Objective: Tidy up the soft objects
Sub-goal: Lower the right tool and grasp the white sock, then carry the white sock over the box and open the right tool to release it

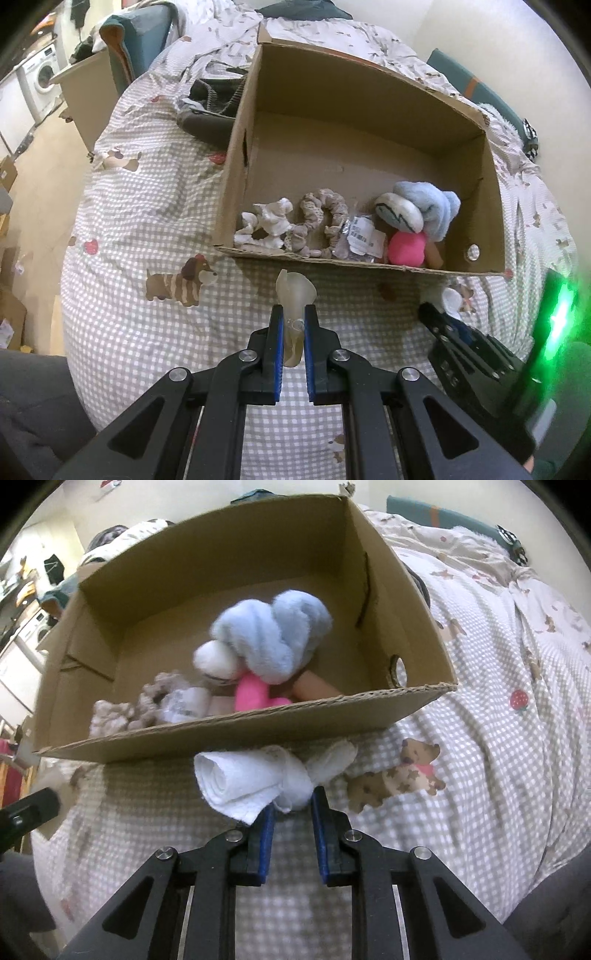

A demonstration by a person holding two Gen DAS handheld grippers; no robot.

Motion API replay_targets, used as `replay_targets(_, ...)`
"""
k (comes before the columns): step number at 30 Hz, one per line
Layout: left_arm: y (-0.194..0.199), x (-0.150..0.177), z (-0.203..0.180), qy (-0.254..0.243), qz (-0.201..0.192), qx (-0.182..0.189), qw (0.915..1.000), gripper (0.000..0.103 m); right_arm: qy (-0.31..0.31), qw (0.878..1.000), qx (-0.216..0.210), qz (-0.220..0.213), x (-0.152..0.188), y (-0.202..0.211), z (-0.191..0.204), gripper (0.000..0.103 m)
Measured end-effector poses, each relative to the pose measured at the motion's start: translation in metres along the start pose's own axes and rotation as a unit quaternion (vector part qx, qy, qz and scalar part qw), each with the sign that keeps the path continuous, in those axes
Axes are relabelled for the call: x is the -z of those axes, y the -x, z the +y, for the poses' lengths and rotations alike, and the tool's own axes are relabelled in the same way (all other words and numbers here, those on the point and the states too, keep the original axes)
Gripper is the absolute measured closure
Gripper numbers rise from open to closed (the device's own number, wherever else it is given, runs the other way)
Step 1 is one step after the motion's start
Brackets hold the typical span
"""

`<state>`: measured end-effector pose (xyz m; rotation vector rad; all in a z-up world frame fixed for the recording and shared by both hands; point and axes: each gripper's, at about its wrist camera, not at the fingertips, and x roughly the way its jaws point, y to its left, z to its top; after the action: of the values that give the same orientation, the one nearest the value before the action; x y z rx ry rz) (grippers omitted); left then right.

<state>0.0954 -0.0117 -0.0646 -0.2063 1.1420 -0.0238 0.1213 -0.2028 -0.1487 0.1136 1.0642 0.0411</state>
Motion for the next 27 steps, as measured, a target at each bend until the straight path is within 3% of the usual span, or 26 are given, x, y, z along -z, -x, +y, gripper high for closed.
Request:
replay_targets(14,0.023,0.000,0.009,0.007,-0.033,-0.005,0.9994,0.094,-0.020,0.996,-0.085,-0.001,0.012,0.069,-0.011,0.082)
replay_targets(23,0.053,-0.018,0.002,-0.001,-0.094,0.002,0.9955,0.094,-0.001,0.991,-0.125,-0.055,-0.018,0.120,-0.031,0.082)
replay_targets(27,0.066,-0.035,-0.005,-0.014,-0.116,0.003,0.9931,0.094,0.030,0.987,-0.141,-0.071,-0.042,0.124,-0.018,0.082)
